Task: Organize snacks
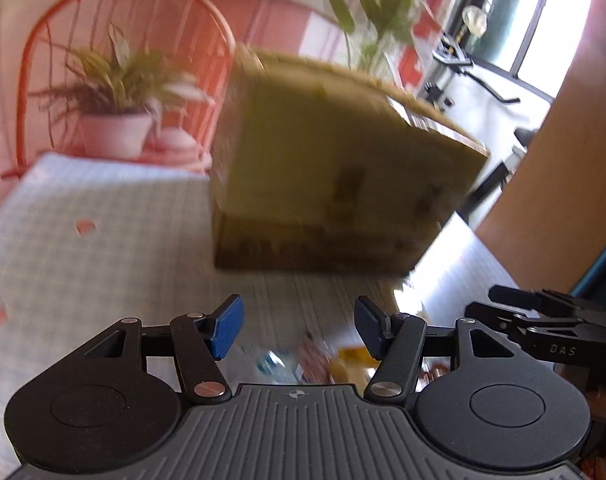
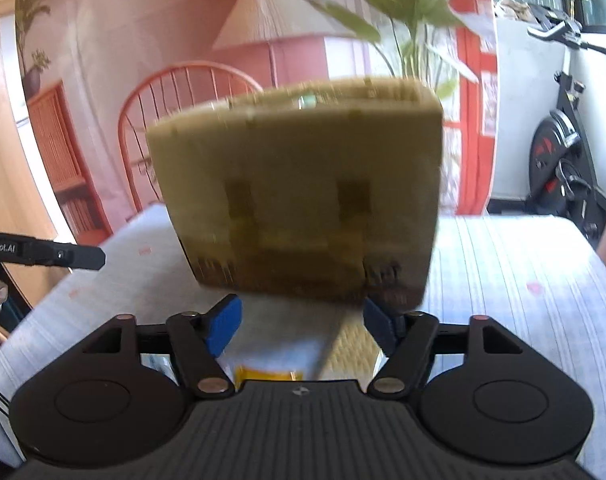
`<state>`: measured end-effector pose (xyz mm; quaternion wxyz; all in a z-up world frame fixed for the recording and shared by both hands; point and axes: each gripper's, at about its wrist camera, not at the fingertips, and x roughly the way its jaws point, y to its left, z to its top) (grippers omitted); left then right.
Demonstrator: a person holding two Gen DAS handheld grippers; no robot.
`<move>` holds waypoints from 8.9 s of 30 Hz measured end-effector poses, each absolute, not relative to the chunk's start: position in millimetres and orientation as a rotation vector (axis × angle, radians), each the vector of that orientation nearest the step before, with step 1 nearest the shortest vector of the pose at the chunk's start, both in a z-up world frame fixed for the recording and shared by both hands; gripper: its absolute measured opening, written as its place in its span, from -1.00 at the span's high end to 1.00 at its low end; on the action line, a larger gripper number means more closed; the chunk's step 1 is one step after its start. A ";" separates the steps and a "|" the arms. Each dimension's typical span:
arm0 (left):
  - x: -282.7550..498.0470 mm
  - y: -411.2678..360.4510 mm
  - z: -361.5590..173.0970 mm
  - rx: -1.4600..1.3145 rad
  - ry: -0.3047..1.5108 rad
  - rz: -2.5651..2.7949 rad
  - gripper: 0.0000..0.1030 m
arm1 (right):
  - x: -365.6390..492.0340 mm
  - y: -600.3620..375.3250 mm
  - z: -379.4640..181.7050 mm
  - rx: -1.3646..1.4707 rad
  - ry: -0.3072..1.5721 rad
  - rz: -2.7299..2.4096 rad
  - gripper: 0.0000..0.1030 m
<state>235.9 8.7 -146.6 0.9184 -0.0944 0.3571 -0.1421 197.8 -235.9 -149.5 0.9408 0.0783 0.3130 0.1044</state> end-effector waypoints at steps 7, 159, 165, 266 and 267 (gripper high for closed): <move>222.4 -22.1 -174.4 -0.130 0.794 -0.362 -0.24 | 175.1 -228.6 -172.4 0.085 0.694 0.218 -0.66; 285.2 3.8 -68.8 -0.109 0.629 -0.357 -0.37 | 235.6 -239.4 -87.3 0.092 0.444 0.187 -0.81; 265.8 12.4 -113.7 -0.122 0.709 -0.333 -0.36 | 216.5 -230.5 -118.3 0.124 0.529 0.196 -0.80; 219.5 25.0 -207.8 -0.303 0.744 -0.242 0.22 | 161.1 -210.4 -228.8 0.073 0.718 0.126 0.35; 219.6 25.2 -207.8 -0.305 0.744 -0.243 0.22 | 160.4 -210.8 -227.6 0.069 0.716 0.128 0.35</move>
